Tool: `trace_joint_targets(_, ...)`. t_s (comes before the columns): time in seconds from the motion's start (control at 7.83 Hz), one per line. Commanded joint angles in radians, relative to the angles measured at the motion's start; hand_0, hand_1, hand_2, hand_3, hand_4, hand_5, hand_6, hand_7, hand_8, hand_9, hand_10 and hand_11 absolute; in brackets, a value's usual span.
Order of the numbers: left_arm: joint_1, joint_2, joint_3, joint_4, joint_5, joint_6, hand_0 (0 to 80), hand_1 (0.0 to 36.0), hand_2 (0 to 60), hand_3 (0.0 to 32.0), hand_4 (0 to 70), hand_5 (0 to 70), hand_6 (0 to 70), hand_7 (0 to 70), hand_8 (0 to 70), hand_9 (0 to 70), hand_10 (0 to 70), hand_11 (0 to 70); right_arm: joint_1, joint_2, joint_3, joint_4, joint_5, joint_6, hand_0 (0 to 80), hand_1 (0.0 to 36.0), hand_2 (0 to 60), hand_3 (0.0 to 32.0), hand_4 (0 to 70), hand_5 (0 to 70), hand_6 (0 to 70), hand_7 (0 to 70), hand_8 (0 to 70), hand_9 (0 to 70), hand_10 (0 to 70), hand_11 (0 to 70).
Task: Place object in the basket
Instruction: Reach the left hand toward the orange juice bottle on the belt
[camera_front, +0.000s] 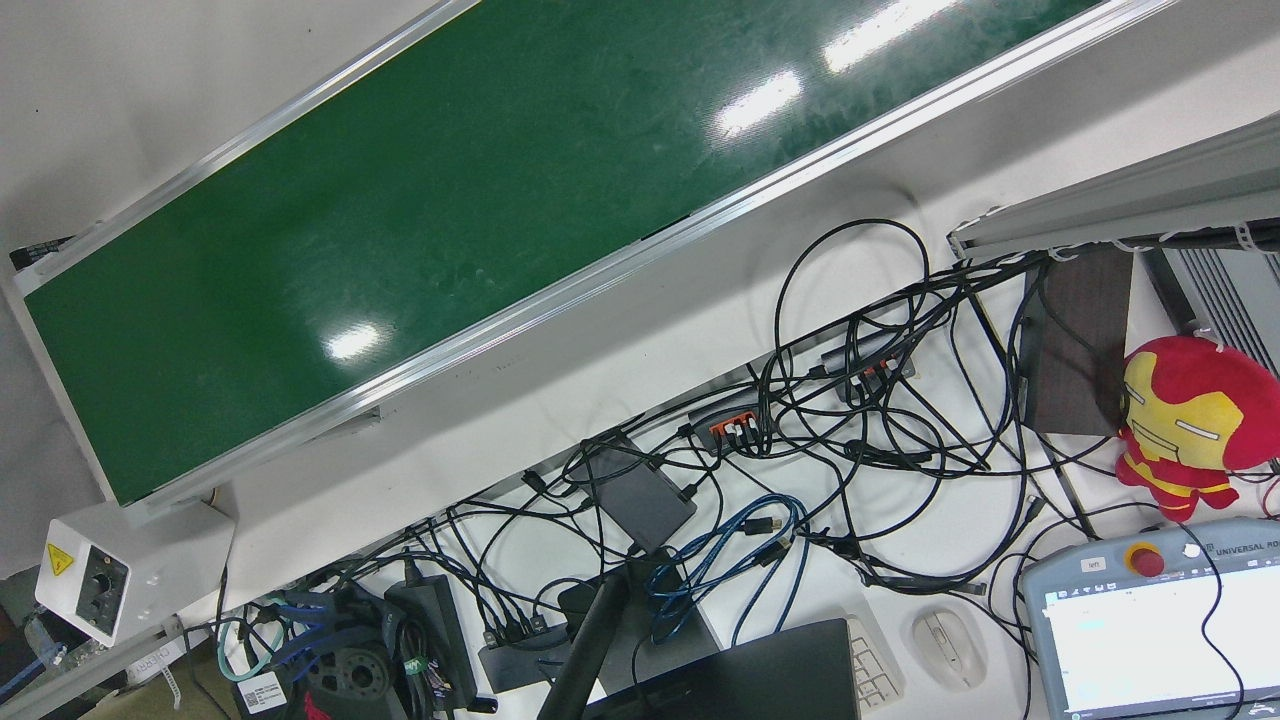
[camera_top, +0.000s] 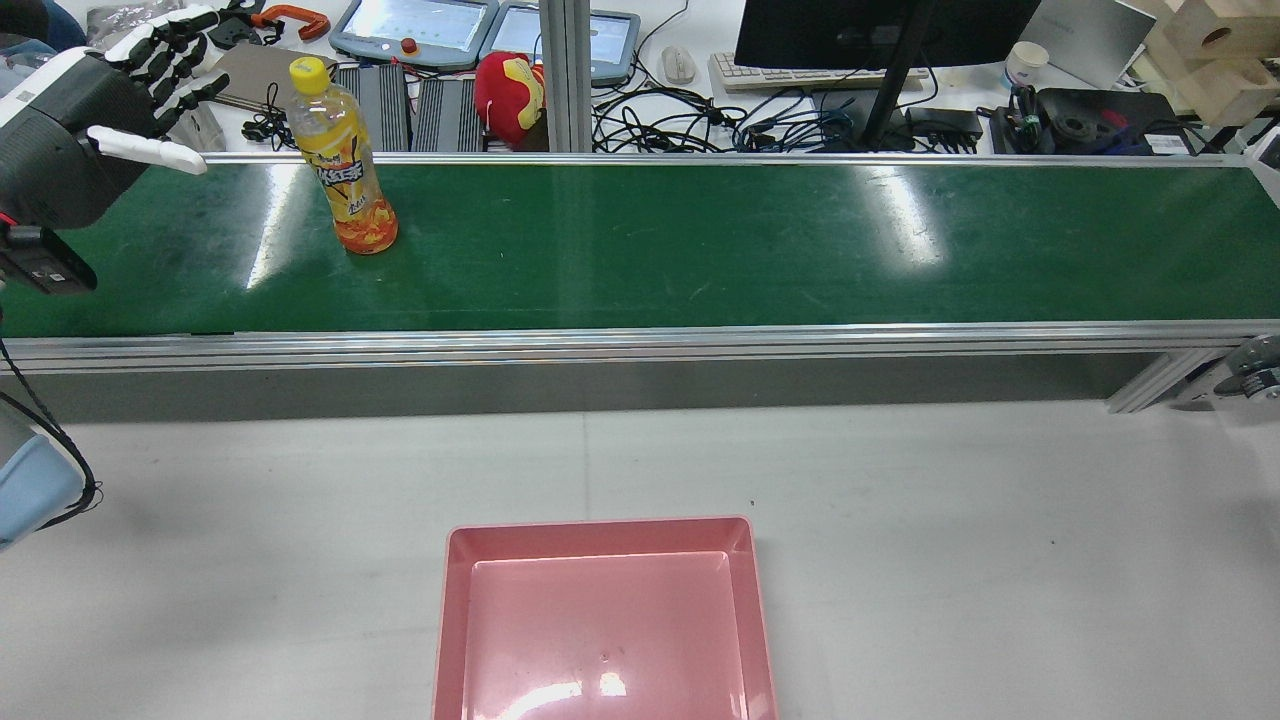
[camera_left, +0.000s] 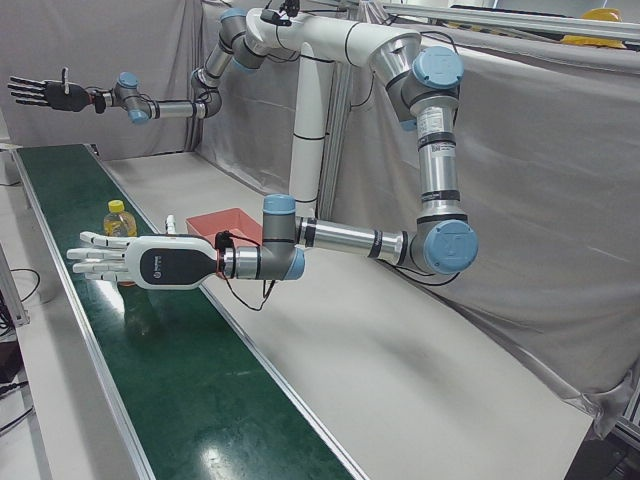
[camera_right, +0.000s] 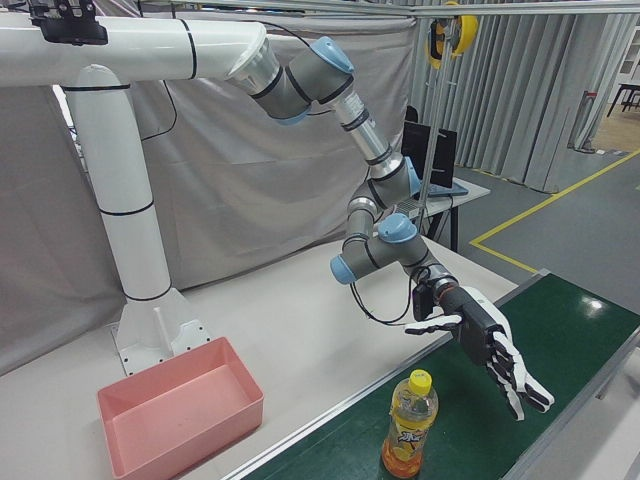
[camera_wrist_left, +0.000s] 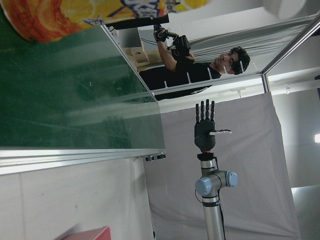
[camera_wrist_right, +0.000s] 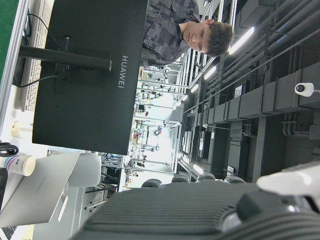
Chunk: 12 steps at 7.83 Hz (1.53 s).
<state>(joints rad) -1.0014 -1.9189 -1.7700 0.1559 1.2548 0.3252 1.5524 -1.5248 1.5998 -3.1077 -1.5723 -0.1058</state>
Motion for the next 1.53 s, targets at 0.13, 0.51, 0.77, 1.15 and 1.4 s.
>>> trace_joint_targets(0.13,0.084,-0.022,0.041,-0.002,-0.038,0.035,57.3,13.4,0.0,0.0,3.3,21.6,0.0,1.6,0.0,0.0,4.3,8.6,0.0,0.0,0.0,0.0,0.0,0.0,0.0,0.0,0.0,0.0,0.0,0.0,0.0,0.0,0.0,0.0,0.0,0.0)
trace_joint_targets(0.51,0.116,-0.106,0.107,0.004,-0.043,0.035,56.6,12.7,0.0,0.0,4.3,22.3,0.0,1.8,0.0,0.0,4.3,8.6,0.0,0.0,0.0,0.0,0.0,0.0,0.0,0.0,0.0,0.0,0.0,0.0,0.0,0.0,0.0,0.0,0.0,0.0)
trace_joint_targets(0.77,0.136,-0.156,0.13,0.016,-0.044,0.035,57.4,13.4,0.0,0.0,4.2,23.2,0.0,2.0,0.0,0.0,4.2,8.5,0.0,0.0,0.002,0.0,0.0,0.0,0.0,0.0,0.0,0.0,0.0,0.0,0.0,0.0,0.0,0.0,0.0,0.0)
trace_joint_targets(1.15,0.153,-0.181,0.144,0.023,-0.044,0.035,56.7,13.9,0.0,0.0,4.8,25.0,0.0,2.1,0.0,0.0,4.3,8.6,0.0,0.0,0.002,0.0,0.0,0.0,0.0,0.0,0.0,0.0,0.0,0.0,0.0,0.0,0.0,0.0,0.0,0.0)
trace_joint_targets(1.4,0.159,-0.203,0.144,0.036,-0.044,0.035,57.1,13.8,0.0,0.0,5.8,27.6,0.0,2.9,0.0,0.0,5.2,9.9,0.002,0.0,0.002,0.0,0.0,0.0,0.0,0.0,0.0,0.0,0.0,0.0,0.0,0.0,0.0,0.0,0.0,0.0)
